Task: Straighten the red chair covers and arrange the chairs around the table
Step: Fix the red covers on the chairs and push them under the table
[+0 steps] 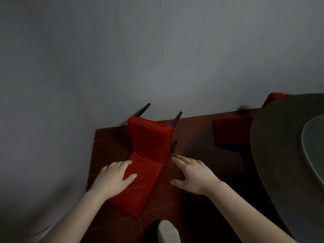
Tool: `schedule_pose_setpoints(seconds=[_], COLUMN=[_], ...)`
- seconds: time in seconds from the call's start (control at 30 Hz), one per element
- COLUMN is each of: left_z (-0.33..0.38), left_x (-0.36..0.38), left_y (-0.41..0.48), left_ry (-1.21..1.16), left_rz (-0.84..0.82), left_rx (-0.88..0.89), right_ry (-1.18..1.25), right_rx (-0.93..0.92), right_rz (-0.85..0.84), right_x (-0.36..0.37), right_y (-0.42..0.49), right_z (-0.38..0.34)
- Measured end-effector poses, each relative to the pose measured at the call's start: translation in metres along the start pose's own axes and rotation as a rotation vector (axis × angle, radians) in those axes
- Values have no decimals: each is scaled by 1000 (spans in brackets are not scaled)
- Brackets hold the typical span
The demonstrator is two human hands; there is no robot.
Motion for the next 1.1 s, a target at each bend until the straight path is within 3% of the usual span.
schedule_pose_setpoints(seconds=[0.4, 0.6, 0.83, 1.1], left_z=[19, 5, -14, -4], left_x=[-13, -20, -4, 47], left_y=[187, 232, 249, 220], left_ry=[-17, -40, -159, -408], left_rz=[-32, -53, -37, -55], left_rx=[-69, -175, -442, -865], right_ry=[-4, 18, -16, 20], right_rx=[-120, -195, -404, -577], right_rz=[-125, -221, -363, -625], right_x=[-36, -30, -18, 10], right_y=[185, 250, 328, 376], right_z=[88, 118, 146, 168])
Point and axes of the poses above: each hand's wrist, its own y-axis towards the middle knuckle, its own x-axis out of the palm, z = x × y, the point moved 9 cm from there along y, towards the middle knuckle, and after that the axes turned 12 degrees about -x, right-handed, at the moved point
